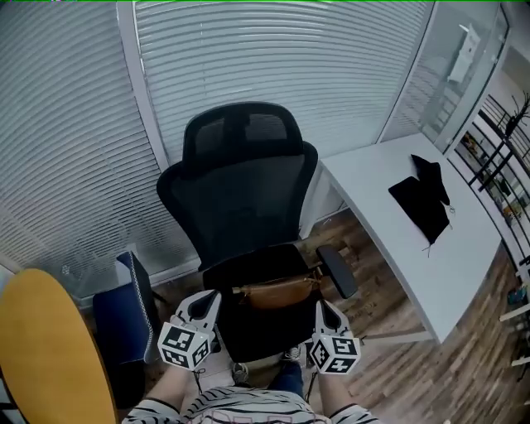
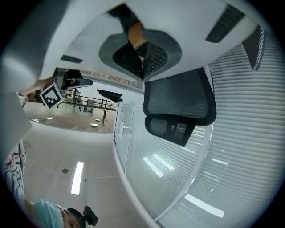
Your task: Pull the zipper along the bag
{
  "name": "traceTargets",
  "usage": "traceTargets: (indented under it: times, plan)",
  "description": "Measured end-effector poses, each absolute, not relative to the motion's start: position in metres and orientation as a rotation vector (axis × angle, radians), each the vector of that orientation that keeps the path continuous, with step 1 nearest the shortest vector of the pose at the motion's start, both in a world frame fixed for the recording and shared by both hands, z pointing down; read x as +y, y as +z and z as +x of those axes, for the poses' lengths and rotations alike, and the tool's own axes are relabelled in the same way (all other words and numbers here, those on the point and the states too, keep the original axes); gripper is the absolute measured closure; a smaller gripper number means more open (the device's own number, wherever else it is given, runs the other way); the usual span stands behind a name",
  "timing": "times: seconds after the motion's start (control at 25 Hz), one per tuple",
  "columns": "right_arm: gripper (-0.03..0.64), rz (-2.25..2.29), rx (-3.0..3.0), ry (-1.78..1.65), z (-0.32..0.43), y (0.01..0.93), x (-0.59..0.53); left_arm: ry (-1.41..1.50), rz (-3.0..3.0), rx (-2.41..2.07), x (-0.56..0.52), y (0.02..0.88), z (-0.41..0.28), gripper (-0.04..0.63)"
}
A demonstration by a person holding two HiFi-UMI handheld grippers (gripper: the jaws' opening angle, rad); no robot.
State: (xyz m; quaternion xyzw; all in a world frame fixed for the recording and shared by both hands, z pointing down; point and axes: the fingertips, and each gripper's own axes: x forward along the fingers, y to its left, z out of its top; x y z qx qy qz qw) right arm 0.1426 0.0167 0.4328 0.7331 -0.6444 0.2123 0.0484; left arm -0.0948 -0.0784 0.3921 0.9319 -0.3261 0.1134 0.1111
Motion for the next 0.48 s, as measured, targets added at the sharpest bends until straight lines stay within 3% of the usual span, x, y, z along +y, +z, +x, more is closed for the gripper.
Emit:
traceTargets:
  times: [0.48]
  plan:
    - [0.581,2.297,-2.021,0.503,0.110,0.368,0.058,0.300,2.875,-0.921,-0.041,0.344,-0.116,0.566]
